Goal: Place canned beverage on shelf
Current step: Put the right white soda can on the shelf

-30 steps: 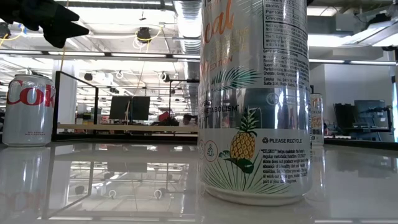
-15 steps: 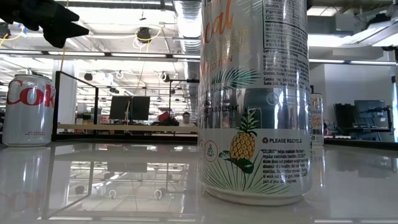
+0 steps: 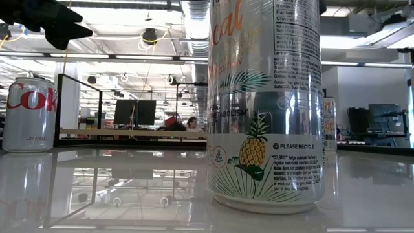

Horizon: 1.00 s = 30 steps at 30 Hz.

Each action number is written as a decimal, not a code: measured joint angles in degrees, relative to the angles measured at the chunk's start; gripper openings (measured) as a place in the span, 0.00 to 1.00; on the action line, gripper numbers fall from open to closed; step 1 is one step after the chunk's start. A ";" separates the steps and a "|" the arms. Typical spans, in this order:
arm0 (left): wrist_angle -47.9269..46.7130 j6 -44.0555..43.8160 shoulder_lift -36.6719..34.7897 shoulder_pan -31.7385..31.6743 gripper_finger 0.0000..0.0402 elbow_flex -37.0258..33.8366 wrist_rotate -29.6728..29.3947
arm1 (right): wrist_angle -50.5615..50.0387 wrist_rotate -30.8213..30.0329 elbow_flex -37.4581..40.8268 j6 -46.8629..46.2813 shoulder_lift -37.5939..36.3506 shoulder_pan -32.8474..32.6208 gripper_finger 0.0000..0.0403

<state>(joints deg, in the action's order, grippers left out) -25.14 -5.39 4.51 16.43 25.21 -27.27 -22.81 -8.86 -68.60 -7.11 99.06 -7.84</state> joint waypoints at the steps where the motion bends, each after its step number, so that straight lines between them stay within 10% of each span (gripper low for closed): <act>1: 0.02 0.00 0.00 0.00 0.55 0.00 -0.02 | -0.34 0.02 0.00 0.00 -0.53 0.00 0.89; 30: 0.06 0.01 0.00 -0.04 0.55 0.00 1.11 | 1.18 1.33 -0.13 1.44 -1.39 -0.39 0.85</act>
<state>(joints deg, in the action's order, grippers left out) -25.08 -5.37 4.51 16.38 25.21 -26.15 -21.63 -7.53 -68.73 -5.67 97.67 -8.23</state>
